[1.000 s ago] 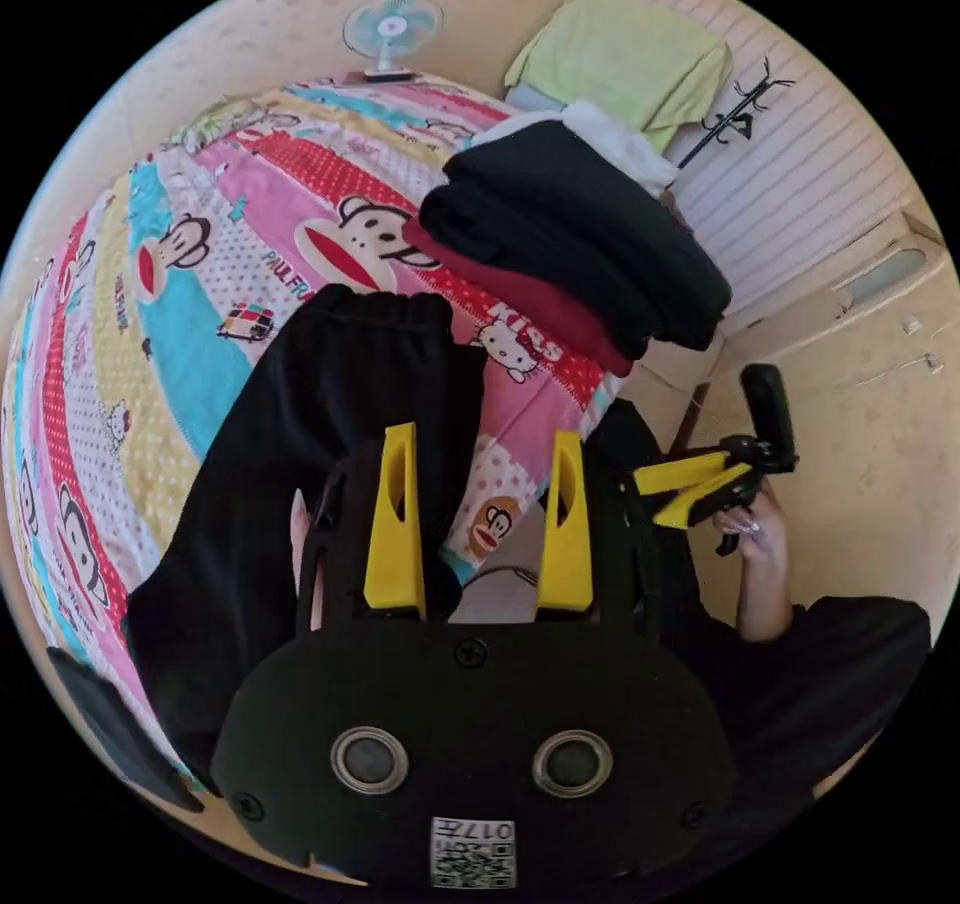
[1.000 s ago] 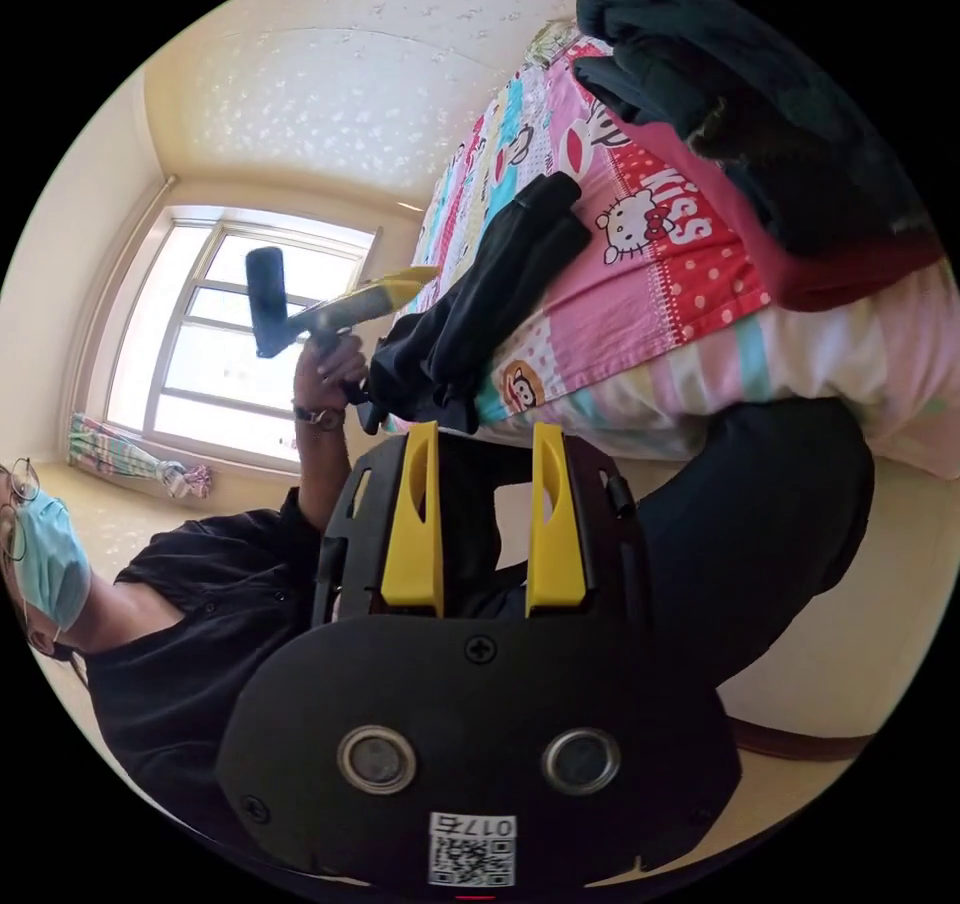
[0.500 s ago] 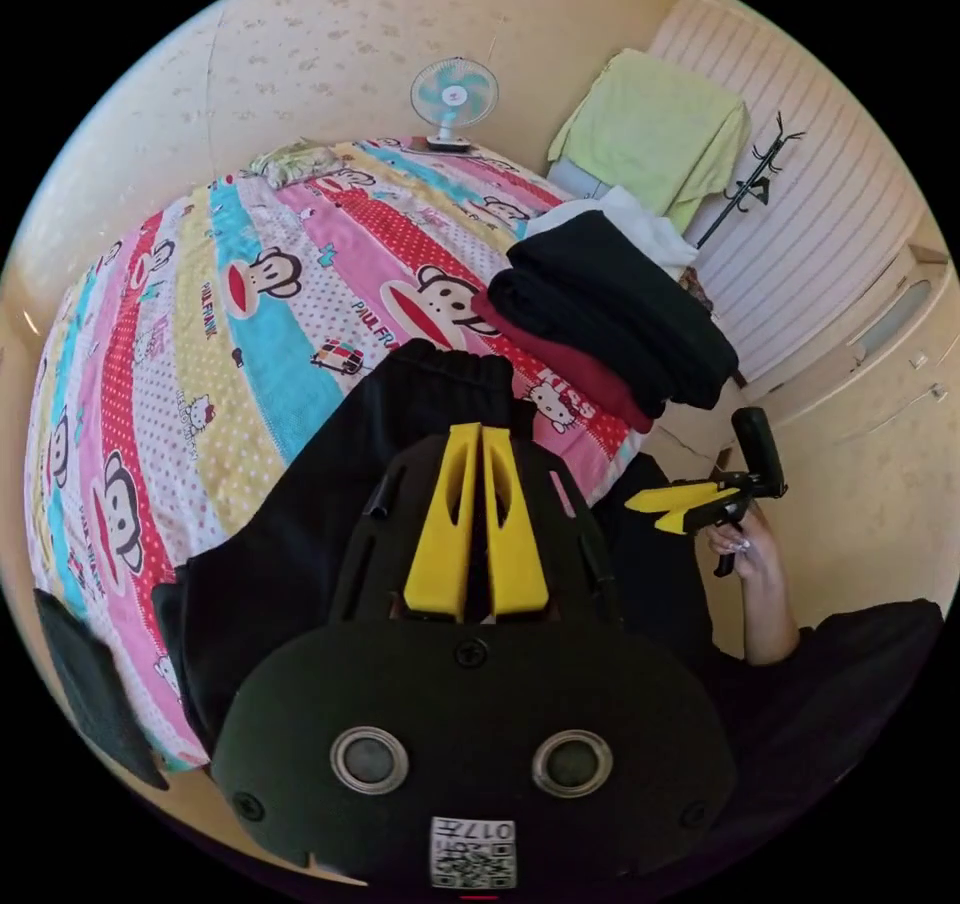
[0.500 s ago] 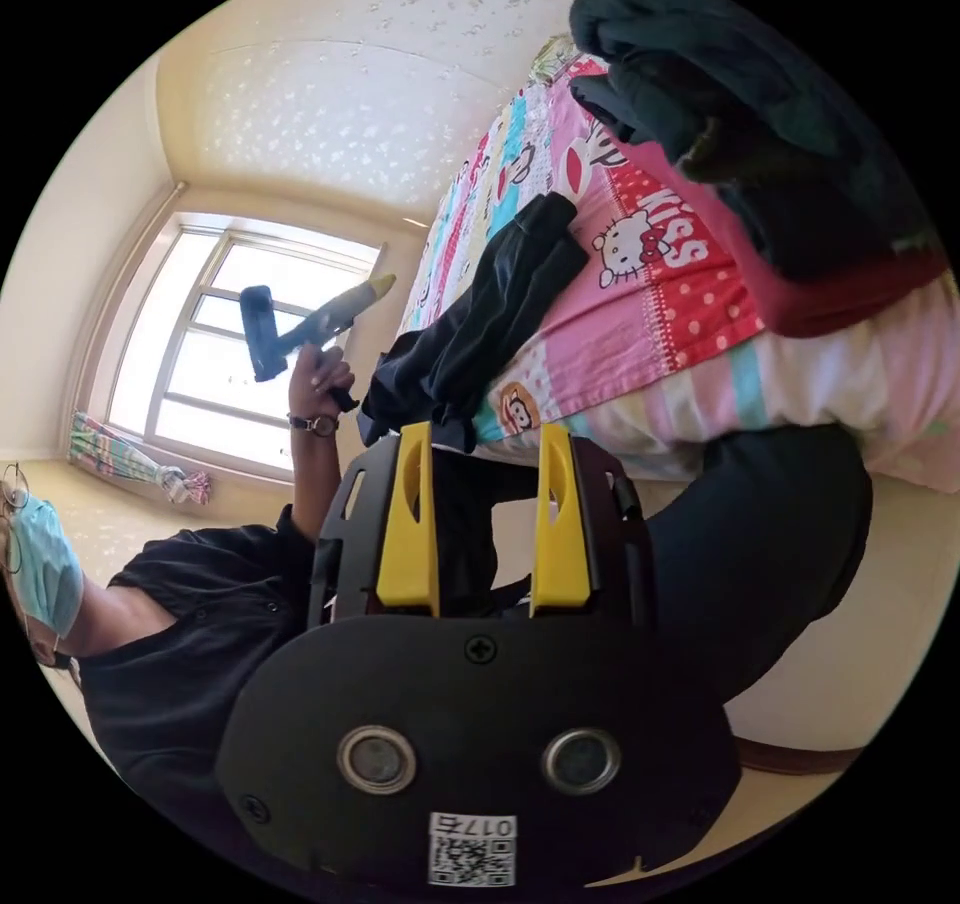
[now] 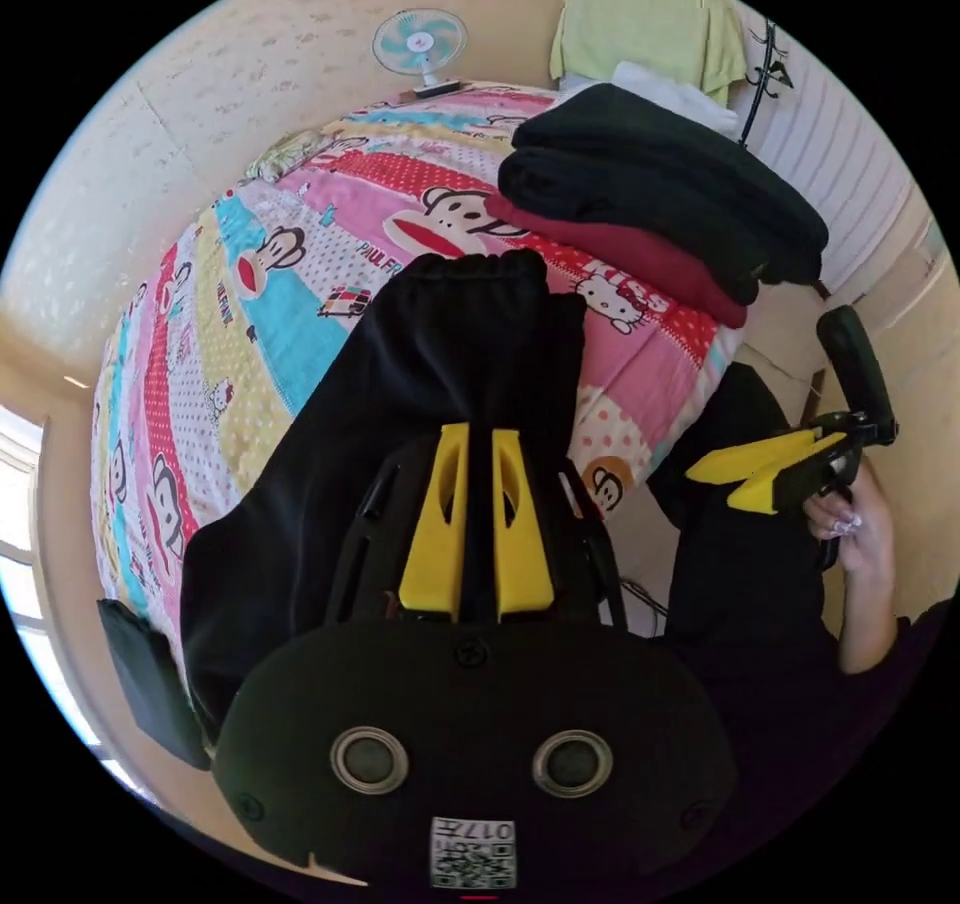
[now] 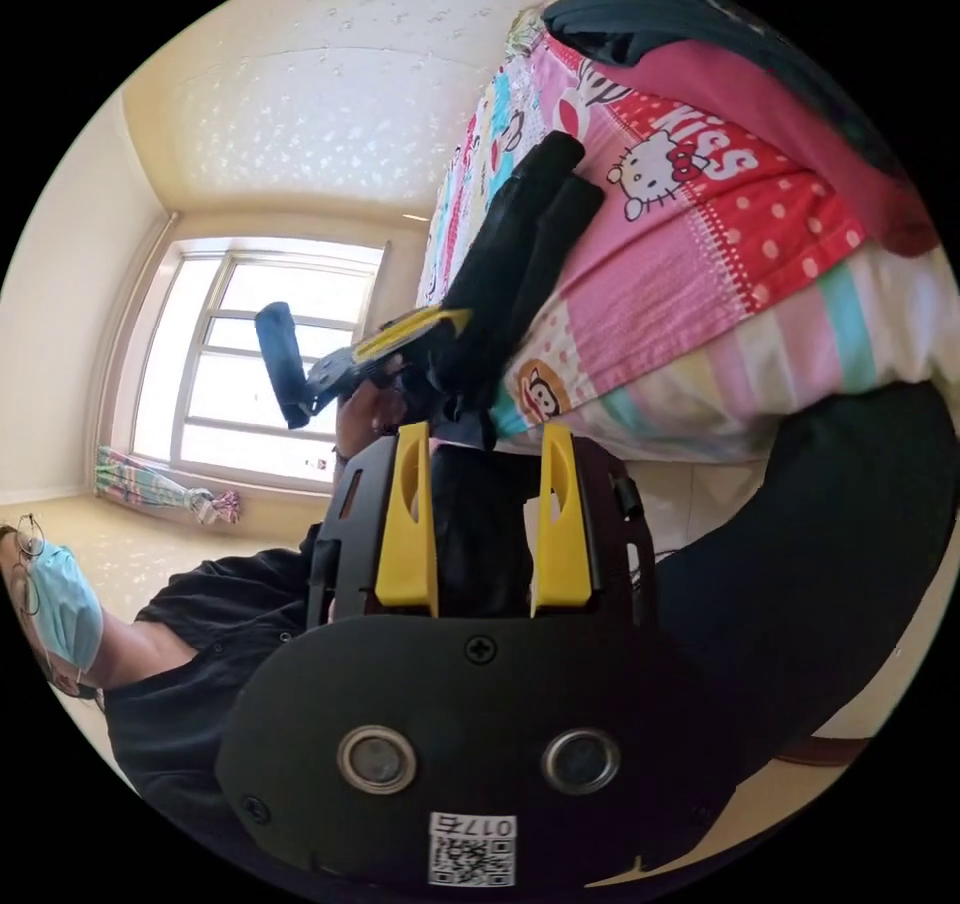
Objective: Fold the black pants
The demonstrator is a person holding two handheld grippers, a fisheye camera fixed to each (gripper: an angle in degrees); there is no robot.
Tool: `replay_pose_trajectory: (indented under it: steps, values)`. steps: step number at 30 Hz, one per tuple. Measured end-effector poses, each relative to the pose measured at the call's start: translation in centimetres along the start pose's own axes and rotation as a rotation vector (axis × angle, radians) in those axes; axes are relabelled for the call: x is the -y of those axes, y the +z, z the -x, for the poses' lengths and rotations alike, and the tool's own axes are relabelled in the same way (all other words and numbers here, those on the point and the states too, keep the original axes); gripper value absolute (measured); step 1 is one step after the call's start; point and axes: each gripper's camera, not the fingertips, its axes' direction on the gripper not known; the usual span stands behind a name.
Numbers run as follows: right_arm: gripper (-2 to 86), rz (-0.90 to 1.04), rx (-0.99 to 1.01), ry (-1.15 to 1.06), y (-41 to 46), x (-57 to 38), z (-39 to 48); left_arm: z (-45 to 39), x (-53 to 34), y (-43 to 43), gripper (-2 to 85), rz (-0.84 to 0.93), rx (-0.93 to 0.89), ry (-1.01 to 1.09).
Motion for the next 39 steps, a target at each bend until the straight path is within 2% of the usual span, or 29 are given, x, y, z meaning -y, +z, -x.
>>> replay_pose_trajectory:
  steps: [4,8,13,17,23,28,30,32,35,37,39]
  values:
    - [15.9,-0.057,-0.02,-0.026,-0.8,0.6,0.2,3.0,-2.5,-8.1,4.1,-0.166,-0.13,-0.1]
    - [20.8,-0.203,-0.133,-0.031,0.2,2.0,0.6,5.3,-6.4,-16.0,4.2,-0.371,-0.237,-0.186]
    - [23.3,-0.361,-0.209,0.054,2.3,1.6,0.9,5.6,-10.5,-20.7,4.1,-0.472,-0.237,-0.231]
    - [21.2,-0.435,-0.261,-0.086,3.1,-1.2,3.5,4.7,-14.2,-23.6,4.1,-0.534,-0.283,-0.26]
    - [22.0,-0.455,-0.107,-0.186,4.4,-4.0,1.7,-0.1,-18.0,-30.4,4.2,-0.614,-0.28,-0.166]
    - [25.4,-0.432,-0.142,-0.338,5.2,-5.4,3.2,-4.2,-21.6,-38.1,4.1,-0.765,-0.318,-0.085]
    - [25.8,-0.433,-0.02,-0.395,4.8,-6.4,4.3,-5.1,-23.3,-41.0,4.1,-0.835,-0.339,-0.061]
    - [22.3,-0.433,0.134,-0.488,3.6,-7.4,6.4,-6.1,-26.0,-44.6,4.1,-0.933,-0.335,-0.046]
    - [8.6,-0.487,0.344,-0.702,0.2,-9.5,11.4,-6.7,-30.2,-48.4,4.1,-1.047,-0.304,-0.1]
    - [4.5,-0.566,0.386,-0.811,-2.5,-10.7,14.5,-6.8,-32.9,-50.5,4.1,-1.108,-0.324,-0.126]
    - [3.0,-0.59,0.334,-0.927,-5.1,-10.8,18.5,-7.2,-35.7,-52.4,4.1,-1.176,-0.345,-0.127]
